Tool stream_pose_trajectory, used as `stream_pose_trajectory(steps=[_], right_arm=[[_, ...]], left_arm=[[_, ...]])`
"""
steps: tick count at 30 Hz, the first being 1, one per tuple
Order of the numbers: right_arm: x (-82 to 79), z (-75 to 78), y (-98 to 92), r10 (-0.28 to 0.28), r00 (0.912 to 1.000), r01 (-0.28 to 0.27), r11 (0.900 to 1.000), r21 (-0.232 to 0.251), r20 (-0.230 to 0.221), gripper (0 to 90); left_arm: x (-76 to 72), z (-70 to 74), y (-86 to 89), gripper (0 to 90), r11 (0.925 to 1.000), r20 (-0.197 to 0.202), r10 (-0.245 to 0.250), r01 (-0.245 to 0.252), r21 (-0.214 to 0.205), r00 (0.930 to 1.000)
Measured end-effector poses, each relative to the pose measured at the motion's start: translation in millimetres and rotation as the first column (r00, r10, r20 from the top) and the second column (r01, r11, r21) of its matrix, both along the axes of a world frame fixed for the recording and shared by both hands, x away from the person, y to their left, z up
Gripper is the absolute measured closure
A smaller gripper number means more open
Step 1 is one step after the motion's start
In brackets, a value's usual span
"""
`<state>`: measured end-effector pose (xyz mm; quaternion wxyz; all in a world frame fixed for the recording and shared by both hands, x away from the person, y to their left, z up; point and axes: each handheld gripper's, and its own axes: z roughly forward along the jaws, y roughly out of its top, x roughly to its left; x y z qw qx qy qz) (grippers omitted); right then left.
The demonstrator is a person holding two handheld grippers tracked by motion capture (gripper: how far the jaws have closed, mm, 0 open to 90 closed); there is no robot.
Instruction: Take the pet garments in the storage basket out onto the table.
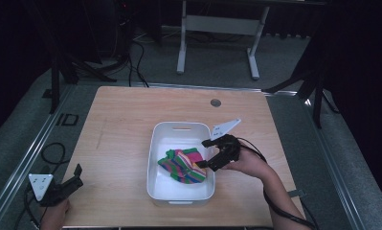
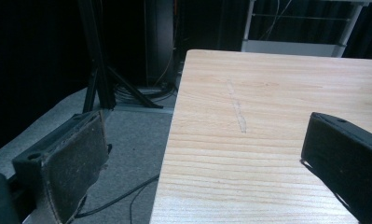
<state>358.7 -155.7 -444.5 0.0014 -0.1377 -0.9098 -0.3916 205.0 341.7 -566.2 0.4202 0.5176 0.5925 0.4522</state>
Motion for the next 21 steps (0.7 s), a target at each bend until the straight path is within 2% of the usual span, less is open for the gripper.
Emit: stream_pose_trajectory(steps=[8,14,18,20,21], right_arm=[[7.8,-12.0,32.9,0.025,0.9993,-0.027,0.9973,-0.069,-0.027,15.1],[10.6,-23.7,55.1,0.032,0.9989,-0.037,0.9866,-0.159,-0.034,15.1],[12.4,-27.7,65.0,0.024,0.9995,-0.028,0.9795,-0.199,-0.022,15.1],[12.9,-28.4,66.8,0.023,0.9995,-0.027,0.9785,-0.204,-0.021,15.1],[13.4,-30.7,72.0,0.021,0.9994,-0.026,0.9734,-0.227,-0.027,15.9]], left_arm=[[-0.1,0.0,0.0,0.9,1.0,0.002,-0.004,0.004,0.002,1.0],[-0.3,0.0,0.3,0.9,1.0,0.002,-0.007,0.007,-0.001,1.0],[-0.4,0.1,0.4,0.9,1.0,0.003,-0.009,0.009,-0.001,1.0],[-0.4,0.1,0.4,0.9,1.0,0.003,-0.01,0.01,-0.001,0.9999],[-0.5,0.1,0.3,0.9,0.9999,0.003,-0.01,0.01,-0.001,0.9999]])
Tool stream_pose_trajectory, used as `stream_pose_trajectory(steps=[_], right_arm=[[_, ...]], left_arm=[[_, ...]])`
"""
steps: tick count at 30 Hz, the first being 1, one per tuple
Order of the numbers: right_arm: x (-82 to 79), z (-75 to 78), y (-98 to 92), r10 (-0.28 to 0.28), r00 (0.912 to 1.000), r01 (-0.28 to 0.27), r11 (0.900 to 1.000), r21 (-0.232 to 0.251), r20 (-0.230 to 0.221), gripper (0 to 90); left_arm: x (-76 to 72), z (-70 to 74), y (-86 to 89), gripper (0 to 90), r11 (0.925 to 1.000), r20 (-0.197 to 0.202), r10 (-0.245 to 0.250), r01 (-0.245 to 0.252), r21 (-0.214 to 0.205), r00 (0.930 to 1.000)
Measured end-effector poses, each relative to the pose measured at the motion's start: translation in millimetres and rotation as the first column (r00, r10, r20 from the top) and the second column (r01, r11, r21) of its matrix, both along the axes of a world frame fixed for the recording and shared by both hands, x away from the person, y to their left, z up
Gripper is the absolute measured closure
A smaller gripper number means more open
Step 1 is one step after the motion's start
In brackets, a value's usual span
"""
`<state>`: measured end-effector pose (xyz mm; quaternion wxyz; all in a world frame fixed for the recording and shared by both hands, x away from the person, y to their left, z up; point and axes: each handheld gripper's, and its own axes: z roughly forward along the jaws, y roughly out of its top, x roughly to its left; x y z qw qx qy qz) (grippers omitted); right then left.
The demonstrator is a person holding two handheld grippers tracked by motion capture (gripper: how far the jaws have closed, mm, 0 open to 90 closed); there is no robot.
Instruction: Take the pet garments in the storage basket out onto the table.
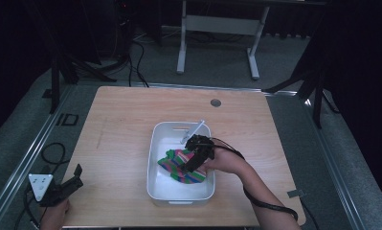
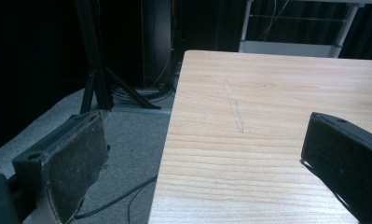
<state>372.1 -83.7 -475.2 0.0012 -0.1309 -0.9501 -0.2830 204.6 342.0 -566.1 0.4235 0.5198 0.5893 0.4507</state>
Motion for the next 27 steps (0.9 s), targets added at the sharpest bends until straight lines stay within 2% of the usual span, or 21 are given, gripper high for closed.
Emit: stream_pose_trajectory(steps=[4,9,12,14,16,18,21,27], right_arm=[[-2.4,-7.9,10.8,0.013,0.9997,-0.011,0.9964,-0.084,0.023,18.0],[-7.6,-15.9,18.6,0.061,0.9961,-0.049,0.9835,-0.174,0.065,30.4],[-10.8,-22.5,20.3,0.091,0.9931,-0.072,0.9715,-0.226,0.075,42.1],[-12.5,-23.4,22.3,0.108,0.9913,-0.086,0.964,-0.252,0.076,64.2],[-13.2,-21.6,23.1,0.105,0.9911,-0.081,0.9656,-0.247,0.082,71.3],[-11.8,-18.4,21.2,0.085,0.9936,-0.065,0.9698,-0.235,0.075,73.6],[-8.7,-5.6,13.2,0.057,0.996,-0.045,0.9866,-0.157,0.069,74.8],[-11.1,28.4,2.2,0.033,0.993,-0.027,0.9984,-0.05,0.113,75.1]], left_arm=[[-0.1,0.0,0.0,0.9,1.0,0.0,-0.001,0.001,0.0,1.0],[-0.1,0.0,0.0,0.9,1.0,0.0,-0.002,0.002,-0.001,1.0],[0.1,-0.1,-0.2,0.9,1.0,0.0,-0.002,0.002,0.001,1.0],[0.2,-0.1,-0.5,0.9,1.0,-0.001,-0.001,0.001,0.001,1.0],[0.2,-0.1,-0.3,0.9,1.0,-0.001,-0.001,0.001,0.002,1.0],[0.1,-0.1,-0.3,0.9,1.0,0.0,0.0,0.0,0.002,1.0],[0.3,-0.1,-0.4,0.9,1.0,-0.001,0.0,0.0,0.002,1.0],[0.4,-0.1,-0.5,0.9,1.0,-0.003,0.001,-0.001,0.003,1.0]])
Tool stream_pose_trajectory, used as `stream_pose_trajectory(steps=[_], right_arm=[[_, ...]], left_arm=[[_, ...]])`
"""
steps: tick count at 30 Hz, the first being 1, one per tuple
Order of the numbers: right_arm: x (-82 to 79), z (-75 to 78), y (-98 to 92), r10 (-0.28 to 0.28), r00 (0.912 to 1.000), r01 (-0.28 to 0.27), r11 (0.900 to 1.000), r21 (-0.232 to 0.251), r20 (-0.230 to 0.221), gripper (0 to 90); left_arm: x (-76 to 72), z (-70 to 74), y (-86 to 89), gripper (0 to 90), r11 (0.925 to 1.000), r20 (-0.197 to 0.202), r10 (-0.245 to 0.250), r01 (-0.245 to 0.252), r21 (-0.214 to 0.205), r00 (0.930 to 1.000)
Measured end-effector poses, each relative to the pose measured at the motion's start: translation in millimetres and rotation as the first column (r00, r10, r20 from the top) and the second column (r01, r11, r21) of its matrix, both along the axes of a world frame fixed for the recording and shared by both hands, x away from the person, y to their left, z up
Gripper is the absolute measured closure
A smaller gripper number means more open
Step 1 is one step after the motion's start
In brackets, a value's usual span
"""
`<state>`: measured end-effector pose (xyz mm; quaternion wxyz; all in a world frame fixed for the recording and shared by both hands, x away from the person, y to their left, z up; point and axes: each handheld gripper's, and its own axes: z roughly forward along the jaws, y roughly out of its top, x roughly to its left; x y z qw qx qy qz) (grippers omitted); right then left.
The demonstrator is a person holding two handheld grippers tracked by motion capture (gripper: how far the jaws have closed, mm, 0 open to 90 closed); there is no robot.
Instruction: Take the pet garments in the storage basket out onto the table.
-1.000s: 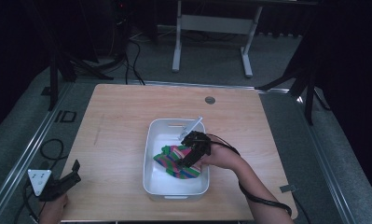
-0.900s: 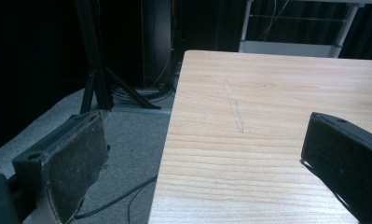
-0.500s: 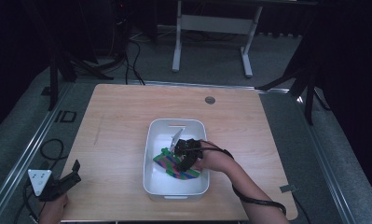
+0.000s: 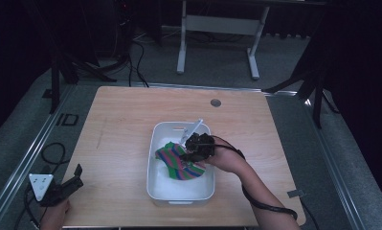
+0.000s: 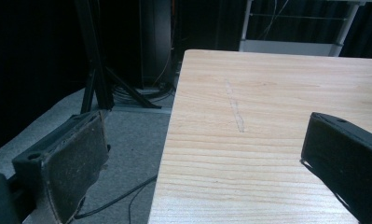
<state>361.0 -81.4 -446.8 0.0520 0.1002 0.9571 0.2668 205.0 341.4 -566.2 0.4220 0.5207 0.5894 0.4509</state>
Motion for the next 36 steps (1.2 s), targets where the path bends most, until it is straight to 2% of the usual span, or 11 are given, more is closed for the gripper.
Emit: stream_pose_trajectory(steps=[8,15,18,19,21,28,36], right_arm=[[-7.3,46.7,-7.7,-0.025,0.9979,0.02,0.996,0.086,0.059,75.1],[-10.6,84.3,-21.4,-0.049,0.9937,0.031,0.9842,0.174,0.1,75.1],[-10.4,96.8,-28.8,-0.068,0.9911,0.043,0.9776,0.206,0.115,75.1],[-10.4,96.8,-28.8,-0.068,0.9911,0.043,0.9776,0.206,0.115,75.1],[-8.8,106.4,-38.2,-0.092,0.9891,0.061,0.9679,0.244,0.115,75.0],[-6.5,126.2,-65.1,-0.15,0.9804,0.103,0.9431,0.316,0.128,75.0],[-4.5,137.2,-107.9,-0.241,0.9602,0.182,0.9225,0.34,0.141,75.0]], left_arm=[[0.0,0.0,0.4,0.9,1.0,0.0,0.001,-0.001,-0.001,1.0],[-0.1,0.0,0.4,0.9,1.0,0.001,0.001,-0.001,-0.001,1.0],[0.0,0.0,0.5,0.9,1.0,0.0,0.001,-0.001,-0.001,1.0],[0.0,0.0,0.5,0.9,1.0,0.0,0.001,-0.001,-0.001,1.0],[0.1,0.1,0.6,0.9,1.0,-0.001,0.002,-0.002,-0.002,1.0],[0.1,0.0,0.5,0.9,1.0,0.001,0.004,-0.004,-0.001,1.0],[0.1,0.0,0.2,0.9,1.0,0.001,0.004,-0.004,0.001,1.0]])
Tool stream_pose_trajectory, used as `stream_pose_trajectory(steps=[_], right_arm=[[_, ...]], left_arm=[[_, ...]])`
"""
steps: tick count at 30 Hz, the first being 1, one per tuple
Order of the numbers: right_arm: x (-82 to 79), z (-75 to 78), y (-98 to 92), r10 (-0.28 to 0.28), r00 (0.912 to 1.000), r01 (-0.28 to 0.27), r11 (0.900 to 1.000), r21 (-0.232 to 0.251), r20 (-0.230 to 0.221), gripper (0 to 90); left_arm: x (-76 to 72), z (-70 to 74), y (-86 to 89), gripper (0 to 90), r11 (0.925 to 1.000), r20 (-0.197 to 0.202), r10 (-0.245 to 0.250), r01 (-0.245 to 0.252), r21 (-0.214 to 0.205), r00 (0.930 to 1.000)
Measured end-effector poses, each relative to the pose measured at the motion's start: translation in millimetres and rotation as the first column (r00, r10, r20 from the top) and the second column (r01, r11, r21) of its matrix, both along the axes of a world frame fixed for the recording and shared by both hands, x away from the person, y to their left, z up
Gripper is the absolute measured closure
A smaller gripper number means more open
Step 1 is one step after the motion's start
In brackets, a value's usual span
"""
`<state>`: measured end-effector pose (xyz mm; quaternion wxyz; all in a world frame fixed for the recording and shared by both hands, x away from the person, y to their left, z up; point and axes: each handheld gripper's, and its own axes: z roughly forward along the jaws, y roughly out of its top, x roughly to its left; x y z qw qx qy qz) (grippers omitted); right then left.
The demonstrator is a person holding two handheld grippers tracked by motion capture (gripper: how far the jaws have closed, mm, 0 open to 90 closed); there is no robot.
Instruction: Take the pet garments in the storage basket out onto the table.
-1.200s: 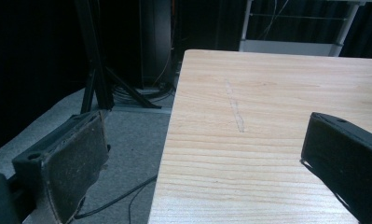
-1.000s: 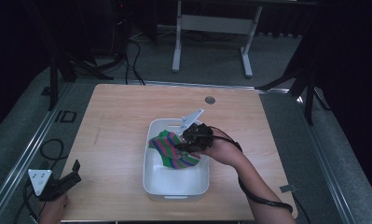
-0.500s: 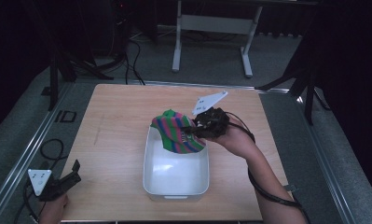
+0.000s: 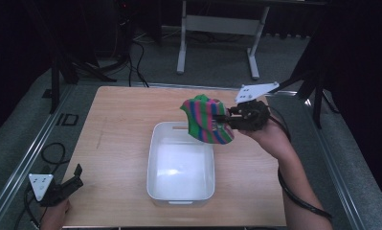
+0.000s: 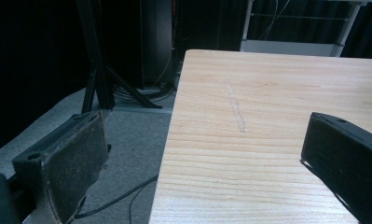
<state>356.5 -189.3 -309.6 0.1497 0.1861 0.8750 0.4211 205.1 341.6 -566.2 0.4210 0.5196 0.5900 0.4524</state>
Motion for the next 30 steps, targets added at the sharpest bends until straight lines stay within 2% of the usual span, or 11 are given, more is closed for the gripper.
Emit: stream_pose_trajectory(steps=[7,11,14,16,20,24,26,27,28,30], right_arm=[[1.1,-1.5,-42.3,-0.085,0.9964,0.085,0.9962,0.018,-0.002,75.0],[1.3,-4.4,-63.2,-0.117,0.9932,0.117,0.9925,0.037,-0.007,74.9],[0.8,-6.2,-72.2,-0.138,0.9904,0.138,0.9896,0.038,-0.002,74.9],[0.5,-9.1,-84.1,-0.16,0.987,0.161,0.9854,0.056,-0.009,74.9],[0.3,-14.2,-91.3,-0.179,0.9837,0.18,0.982,0.056,-0.015,74.9],[2.0,-37.1,-100.0,-0.204,0.978,0.206,0.9771,0.053,-0.044,74.8],[2.5,-41.8,-101.1,-0.207,0.9773,0.209,0.9766,0.051,-0.047,74.8],[2.7,-60.4,-104.6,-0.211,0.9761,0.214,0.9754,0.054,-0.053,74.8],[2.7,-60.4,-104.6,-0.211,0.9761,0.214,0.9754,0.054,-0.053,74.8],[2.6,-79.2,-108.6,-0.221,0.9733,0.224,0.9727,0.06,-0.063,74.8]], left_arm=[[0.4,0.1,0.5,0.9,1.0,-0.004,-0.002,0.002,-0.003,1.0],[0.5,0.1,0.4,0.9,1.0,-0.004,0.0,0.0,-0.002,1.0],[0.4,0.1,0.4,0.9,1.0,-0.004,0.0,0.0,-0.004,1.0],[0.2,0.1,0.3,0.9,1.0,-0.004,-0.001,0.001,0.0,1.0],[0.1,0.0,0.0,0.9,1.0,-0.002,0.0,0.0,0.0,1.0],[0.2,0.1,0.1,0.9,1.0,-0.005,0.0,0.0,0.0,1.0],[0.2,0.1,0.1,0.9,1.0,-0.005,0.0,0.0,0.0,1.0],[0.2,0.1,-0.3,0.9,1.0,-0.004,0.001,-0.001,0.002,1.0],[0.2,0.1,-0.4,0.9,1.0,-0.004,0.001,-0.001,0.002,1.0],[0.1,0.0,-0.1,0.9,1.0,-0.003,0.0,0.0,0.002,1.0]])
